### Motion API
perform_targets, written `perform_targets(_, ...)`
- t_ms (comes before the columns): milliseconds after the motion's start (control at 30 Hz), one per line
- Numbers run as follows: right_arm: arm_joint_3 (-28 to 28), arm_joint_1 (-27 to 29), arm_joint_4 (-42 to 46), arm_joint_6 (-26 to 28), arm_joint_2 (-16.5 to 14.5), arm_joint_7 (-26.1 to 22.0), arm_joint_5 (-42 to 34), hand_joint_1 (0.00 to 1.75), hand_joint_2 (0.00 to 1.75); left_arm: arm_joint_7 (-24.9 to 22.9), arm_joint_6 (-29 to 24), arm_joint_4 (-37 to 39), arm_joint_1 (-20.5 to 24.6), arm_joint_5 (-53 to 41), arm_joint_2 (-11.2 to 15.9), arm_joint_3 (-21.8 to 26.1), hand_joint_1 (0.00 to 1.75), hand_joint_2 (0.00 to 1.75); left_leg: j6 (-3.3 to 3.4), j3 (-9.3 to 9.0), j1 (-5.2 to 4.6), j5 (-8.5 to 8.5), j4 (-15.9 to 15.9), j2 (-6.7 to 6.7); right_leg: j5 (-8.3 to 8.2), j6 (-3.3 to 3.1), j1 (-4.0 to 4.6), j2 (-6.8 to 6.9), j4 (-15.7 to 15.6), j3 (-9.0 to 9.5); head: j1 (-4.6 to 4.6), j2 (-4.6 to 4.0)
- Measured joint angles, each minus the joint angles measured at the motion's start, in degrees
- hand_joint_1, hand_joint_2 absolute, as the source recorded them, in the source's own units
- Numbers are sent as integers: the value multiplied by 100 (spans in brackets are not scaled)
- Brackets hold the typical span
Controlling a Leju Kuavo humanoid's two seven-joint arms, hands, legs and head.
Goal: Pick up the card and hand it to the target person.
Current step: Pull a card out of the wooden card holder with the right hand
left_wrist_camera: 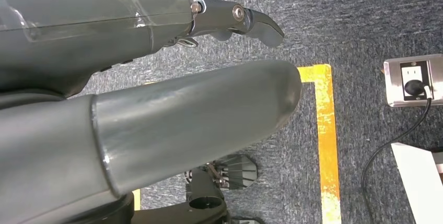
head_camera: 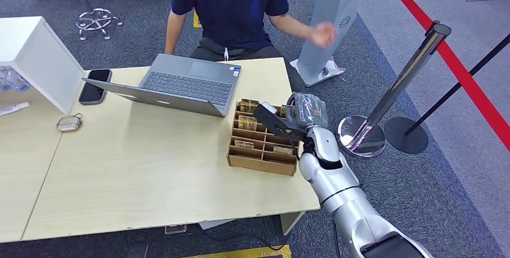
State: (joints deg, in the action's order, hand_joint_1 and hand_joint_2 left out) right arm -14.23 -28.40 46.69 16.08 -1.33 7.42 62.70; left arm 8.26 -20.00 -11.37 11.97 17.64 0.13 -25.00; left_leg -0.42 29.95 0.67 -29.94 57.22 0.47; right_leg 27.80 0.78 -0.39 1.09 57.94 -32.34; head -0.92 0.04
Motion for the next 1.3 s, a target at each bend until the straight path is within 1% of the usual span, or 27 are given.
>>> perform_targets(233,-1,5,24,-14,-2,-25,8,141,175,4,0,0,-2,5,0,0,0,0,0,1,0,0,0,-1,0,0,0,0,0,0,0,0)
perform_targets(433,-44,76,247,-139,-1,43,88,142,175,7,0,0,-3,39,5,0,0,0,0,3,0,0,0,-1,0,0,0,0,0,-3,1,0)
perform_targets(833,-267,309,1182,-354,16,148,383,141,175,44,0,0,-15,105,11,0,0,0,0,5,0,0,0,-2,0,0,0,0,0,-5,1,0)
perform_targets(1033,-394,375,1641,-494,54,171,498,151,175,75,-1,0,-19,128,12,0,0,0,0,5,0,0,0,-1,0,0,0,0,0,-5,0,0)
perform_targets(1167,-456,404,1988,-500,89,176,542,147,175,81,0,0,-22,144,13,0,0,0,0,5,0,0,1,-2,0,0,0,0,0,-6,1,0)
perform_targets(1300,-470,404,2062,-502,103,179,547,147,175,81,0,0,-22,146,13,0,0,0,0,5,0,0,1,-2,0,0,0,0,0,-5,0,0)
